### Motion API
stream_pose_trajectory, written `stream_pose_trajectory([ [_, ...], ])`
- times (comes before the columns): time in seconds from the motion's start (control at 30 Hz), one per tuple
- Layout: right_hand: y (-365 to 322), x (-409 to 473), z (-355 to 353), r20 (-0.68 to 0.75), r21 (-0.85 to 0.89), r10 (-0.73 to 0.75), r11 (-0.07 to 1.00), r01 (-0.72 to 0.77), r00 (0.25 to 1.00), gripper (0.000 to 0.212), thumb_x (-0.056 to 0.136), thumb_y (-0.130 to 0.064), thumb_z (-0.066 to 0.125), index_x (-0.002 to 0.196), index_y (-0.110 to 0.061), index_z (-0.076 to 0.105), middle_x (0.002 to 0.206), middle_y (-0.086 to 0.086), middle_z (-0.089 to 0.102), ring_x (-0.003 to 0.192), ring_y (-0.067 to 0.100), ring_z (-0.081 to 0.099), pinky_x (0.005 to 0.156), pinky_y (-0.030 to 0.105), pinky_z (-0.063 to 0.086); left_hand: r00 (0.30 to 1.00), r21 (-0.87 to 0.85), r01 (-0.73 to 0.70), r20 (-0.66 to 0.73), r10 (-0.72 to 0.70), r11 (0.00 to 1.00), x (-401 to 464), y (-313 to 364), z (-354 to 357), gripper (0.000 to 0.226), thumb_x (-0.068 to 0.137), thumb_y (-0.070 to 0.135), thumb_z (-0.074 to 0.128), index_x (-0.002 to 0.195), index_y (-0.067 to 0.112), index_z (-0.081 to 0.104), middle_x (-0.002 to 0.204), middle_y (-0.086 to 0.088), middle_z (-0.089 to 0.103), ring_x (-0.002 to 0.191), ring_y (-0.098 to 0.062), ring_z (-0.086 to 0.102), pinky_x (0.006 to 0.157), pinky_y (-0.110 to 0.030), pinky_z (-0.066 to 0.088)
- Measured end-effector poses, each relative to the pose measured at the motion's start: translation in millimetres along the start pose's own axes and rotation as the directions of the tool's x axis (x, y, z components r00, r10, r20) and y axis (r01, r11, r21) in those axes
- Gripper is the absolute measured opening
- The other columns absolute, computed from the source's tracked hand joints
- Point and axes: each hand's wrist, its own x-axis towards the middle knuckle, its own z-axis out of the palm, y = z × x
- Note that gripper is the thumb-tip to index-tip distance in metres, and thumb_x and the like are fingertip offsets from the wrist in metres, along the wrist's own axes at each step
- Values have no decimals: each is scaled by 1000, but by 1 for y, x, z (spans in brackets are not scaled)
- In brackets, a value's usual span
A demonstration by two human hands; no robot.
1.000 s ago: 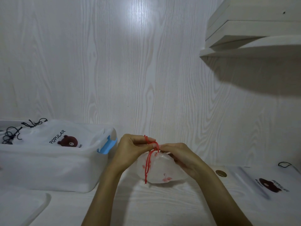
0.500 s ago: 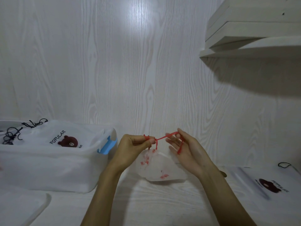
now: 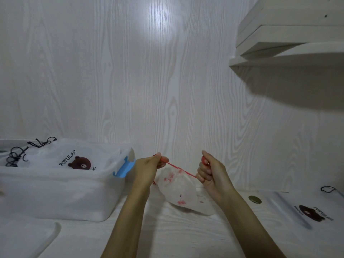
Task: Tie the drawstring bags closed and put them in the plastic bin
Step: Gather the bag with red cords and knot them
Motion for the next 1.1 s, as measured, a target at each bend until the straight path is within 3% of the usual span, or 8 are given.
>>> stream_pose_trajectory([
  [0.2,-1,-2,-7,67,-121,172,979,-163,983,33,93,-19,54,63,-15,40,41,-3,29,33,9,26,45,23,41,985,-260,98,164,-56,961,-6,13,1,30,102,24,39,89,9,62,87,-4,73,79,-13,71,71,-20,56],
  [0.33,-7,-4,-14,58,-417,195,896,-153,979,19,89,-23,61,77,-11,51,50,2,52,44,14,50,58,27,46,948,-131,149,299,-105,980,-9,6,-2,30,101,28,40,95,9,62,87,-5,75,81,-14,73,77,-24,56],
  [0.43,-15,-3,-18,58,-813,127,582,-27,990,15,91,-30,58,90,-17,65,86,-3,68,80,8,62,70,18,44,949,28,116,292,-119,993,-7,4,-5,28,100,31,44,94,15,67,86,2,76,79,-8,72,77,-22,53],
  [0.57,-24,-6,-14,188,-941,-141,256,219,972,15,90,-31,59,94,-28,73,98,-16,67,91,2,57,88,23,43,938,74,83,332,-104,994,-8,7,-7,28,99,32,45,92,18,68,88,2,75,77,-5,71,71,-19,53],
  [0.63,-30,-12,-6,243,-908,-108,325,265,964,15,91,-24,58,97,-24,73,97,-10,70,79,2,60,71,16,45,936,88,73,338,-98,993,-8,8,-7,29,99,32,45,91,17,68,83,3,75,72,-5,71,66,-17,54],
  [0.7,-29,-21,3,264,-907,130,372,199,956,20,92,-19,58,107,-20,70,100,-6,70,65,3,61,58,13,45,935,106,62,342,-94,992,-9,9,-7,30,100,32,43,93,17,68,83,2,74,71,-7,71,63,-17,55],
  [0.8,-19,-26,12,241,-917,379,391,82,894,25,92,-13,56,114,-17,66,99,-4,66,69,6,66,63,16,53,931,152,58,348,-108,987,-10,10,-6,33,101,34,39,93,16,66,88,-3,74,75,-12,70,68,-22,55],
  [1.1,-6,-20,13,177,-947,375,315,54,910,23,86,-14,66,102,1,72,91,12,72,74,12,64,81,23,55,932,226,96,322,-167,969,-5,3,-7,36,100,38,40,83,19,66,58,4,46,52,-8,43,56,-18,40],
])
